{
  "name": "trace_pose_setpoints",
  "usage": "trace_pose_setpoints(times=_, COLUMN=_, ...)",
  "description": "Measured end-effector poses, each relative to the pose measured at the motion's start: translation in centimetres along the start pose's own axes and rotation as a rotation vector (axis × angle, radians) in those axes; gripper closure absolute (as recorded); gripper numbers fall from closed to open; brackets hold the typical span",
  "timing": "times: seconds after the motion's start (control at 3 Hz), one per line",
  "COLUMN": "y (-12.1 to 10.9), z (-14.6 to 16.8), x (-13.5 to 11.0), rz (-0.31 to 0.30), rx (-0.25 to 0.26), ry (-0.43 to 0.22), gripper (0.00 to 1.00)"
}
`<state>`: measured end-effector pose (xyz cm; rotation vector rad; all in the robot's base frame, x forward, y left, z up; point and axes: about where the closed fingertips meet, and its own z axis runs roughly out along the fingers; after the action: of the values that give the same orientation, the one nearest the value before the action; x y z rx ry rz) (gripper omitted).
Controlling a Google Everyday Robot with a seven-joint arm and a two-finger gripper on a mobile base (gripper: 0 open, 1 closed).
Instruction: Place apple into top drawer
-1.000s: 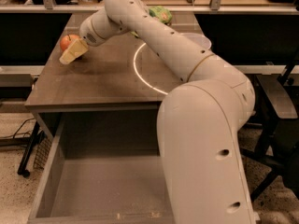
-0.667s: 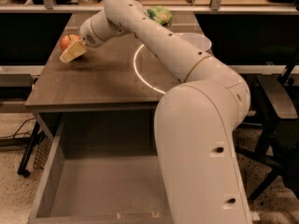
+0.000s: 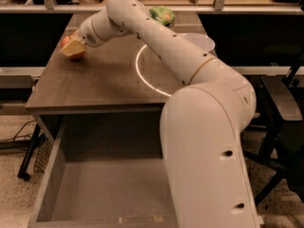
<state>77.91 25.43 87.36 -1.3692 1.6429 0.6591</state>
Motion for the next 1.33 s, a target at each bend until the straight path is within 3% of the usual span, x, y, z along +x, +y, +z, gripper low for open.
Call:
trace_pose_setpoints(times=0.33, y=0.0, z=-2.8, x=0.5, rz=0.006, rx=0.034, ry=-0.004, gripper=0.87)
trace_pose_setpoints(times=0.67, y=1.7, z=-10.3, x=1.9, rz=-0.02, rx=0.062, ry=0.027, gripper=1.0)
trace_pose_setpoints(times=1.0, y=3.6, z=-16.1, x=3.4, rz=-0.028, rx=0.056, ry=0.055, gripper=1.0)
trace_pose_setpoints(times=1.33, y=7.7, z=-24.0, x=4.9, rz=-0.028, rx=0.059, ry=0.05, gripper=1.0)
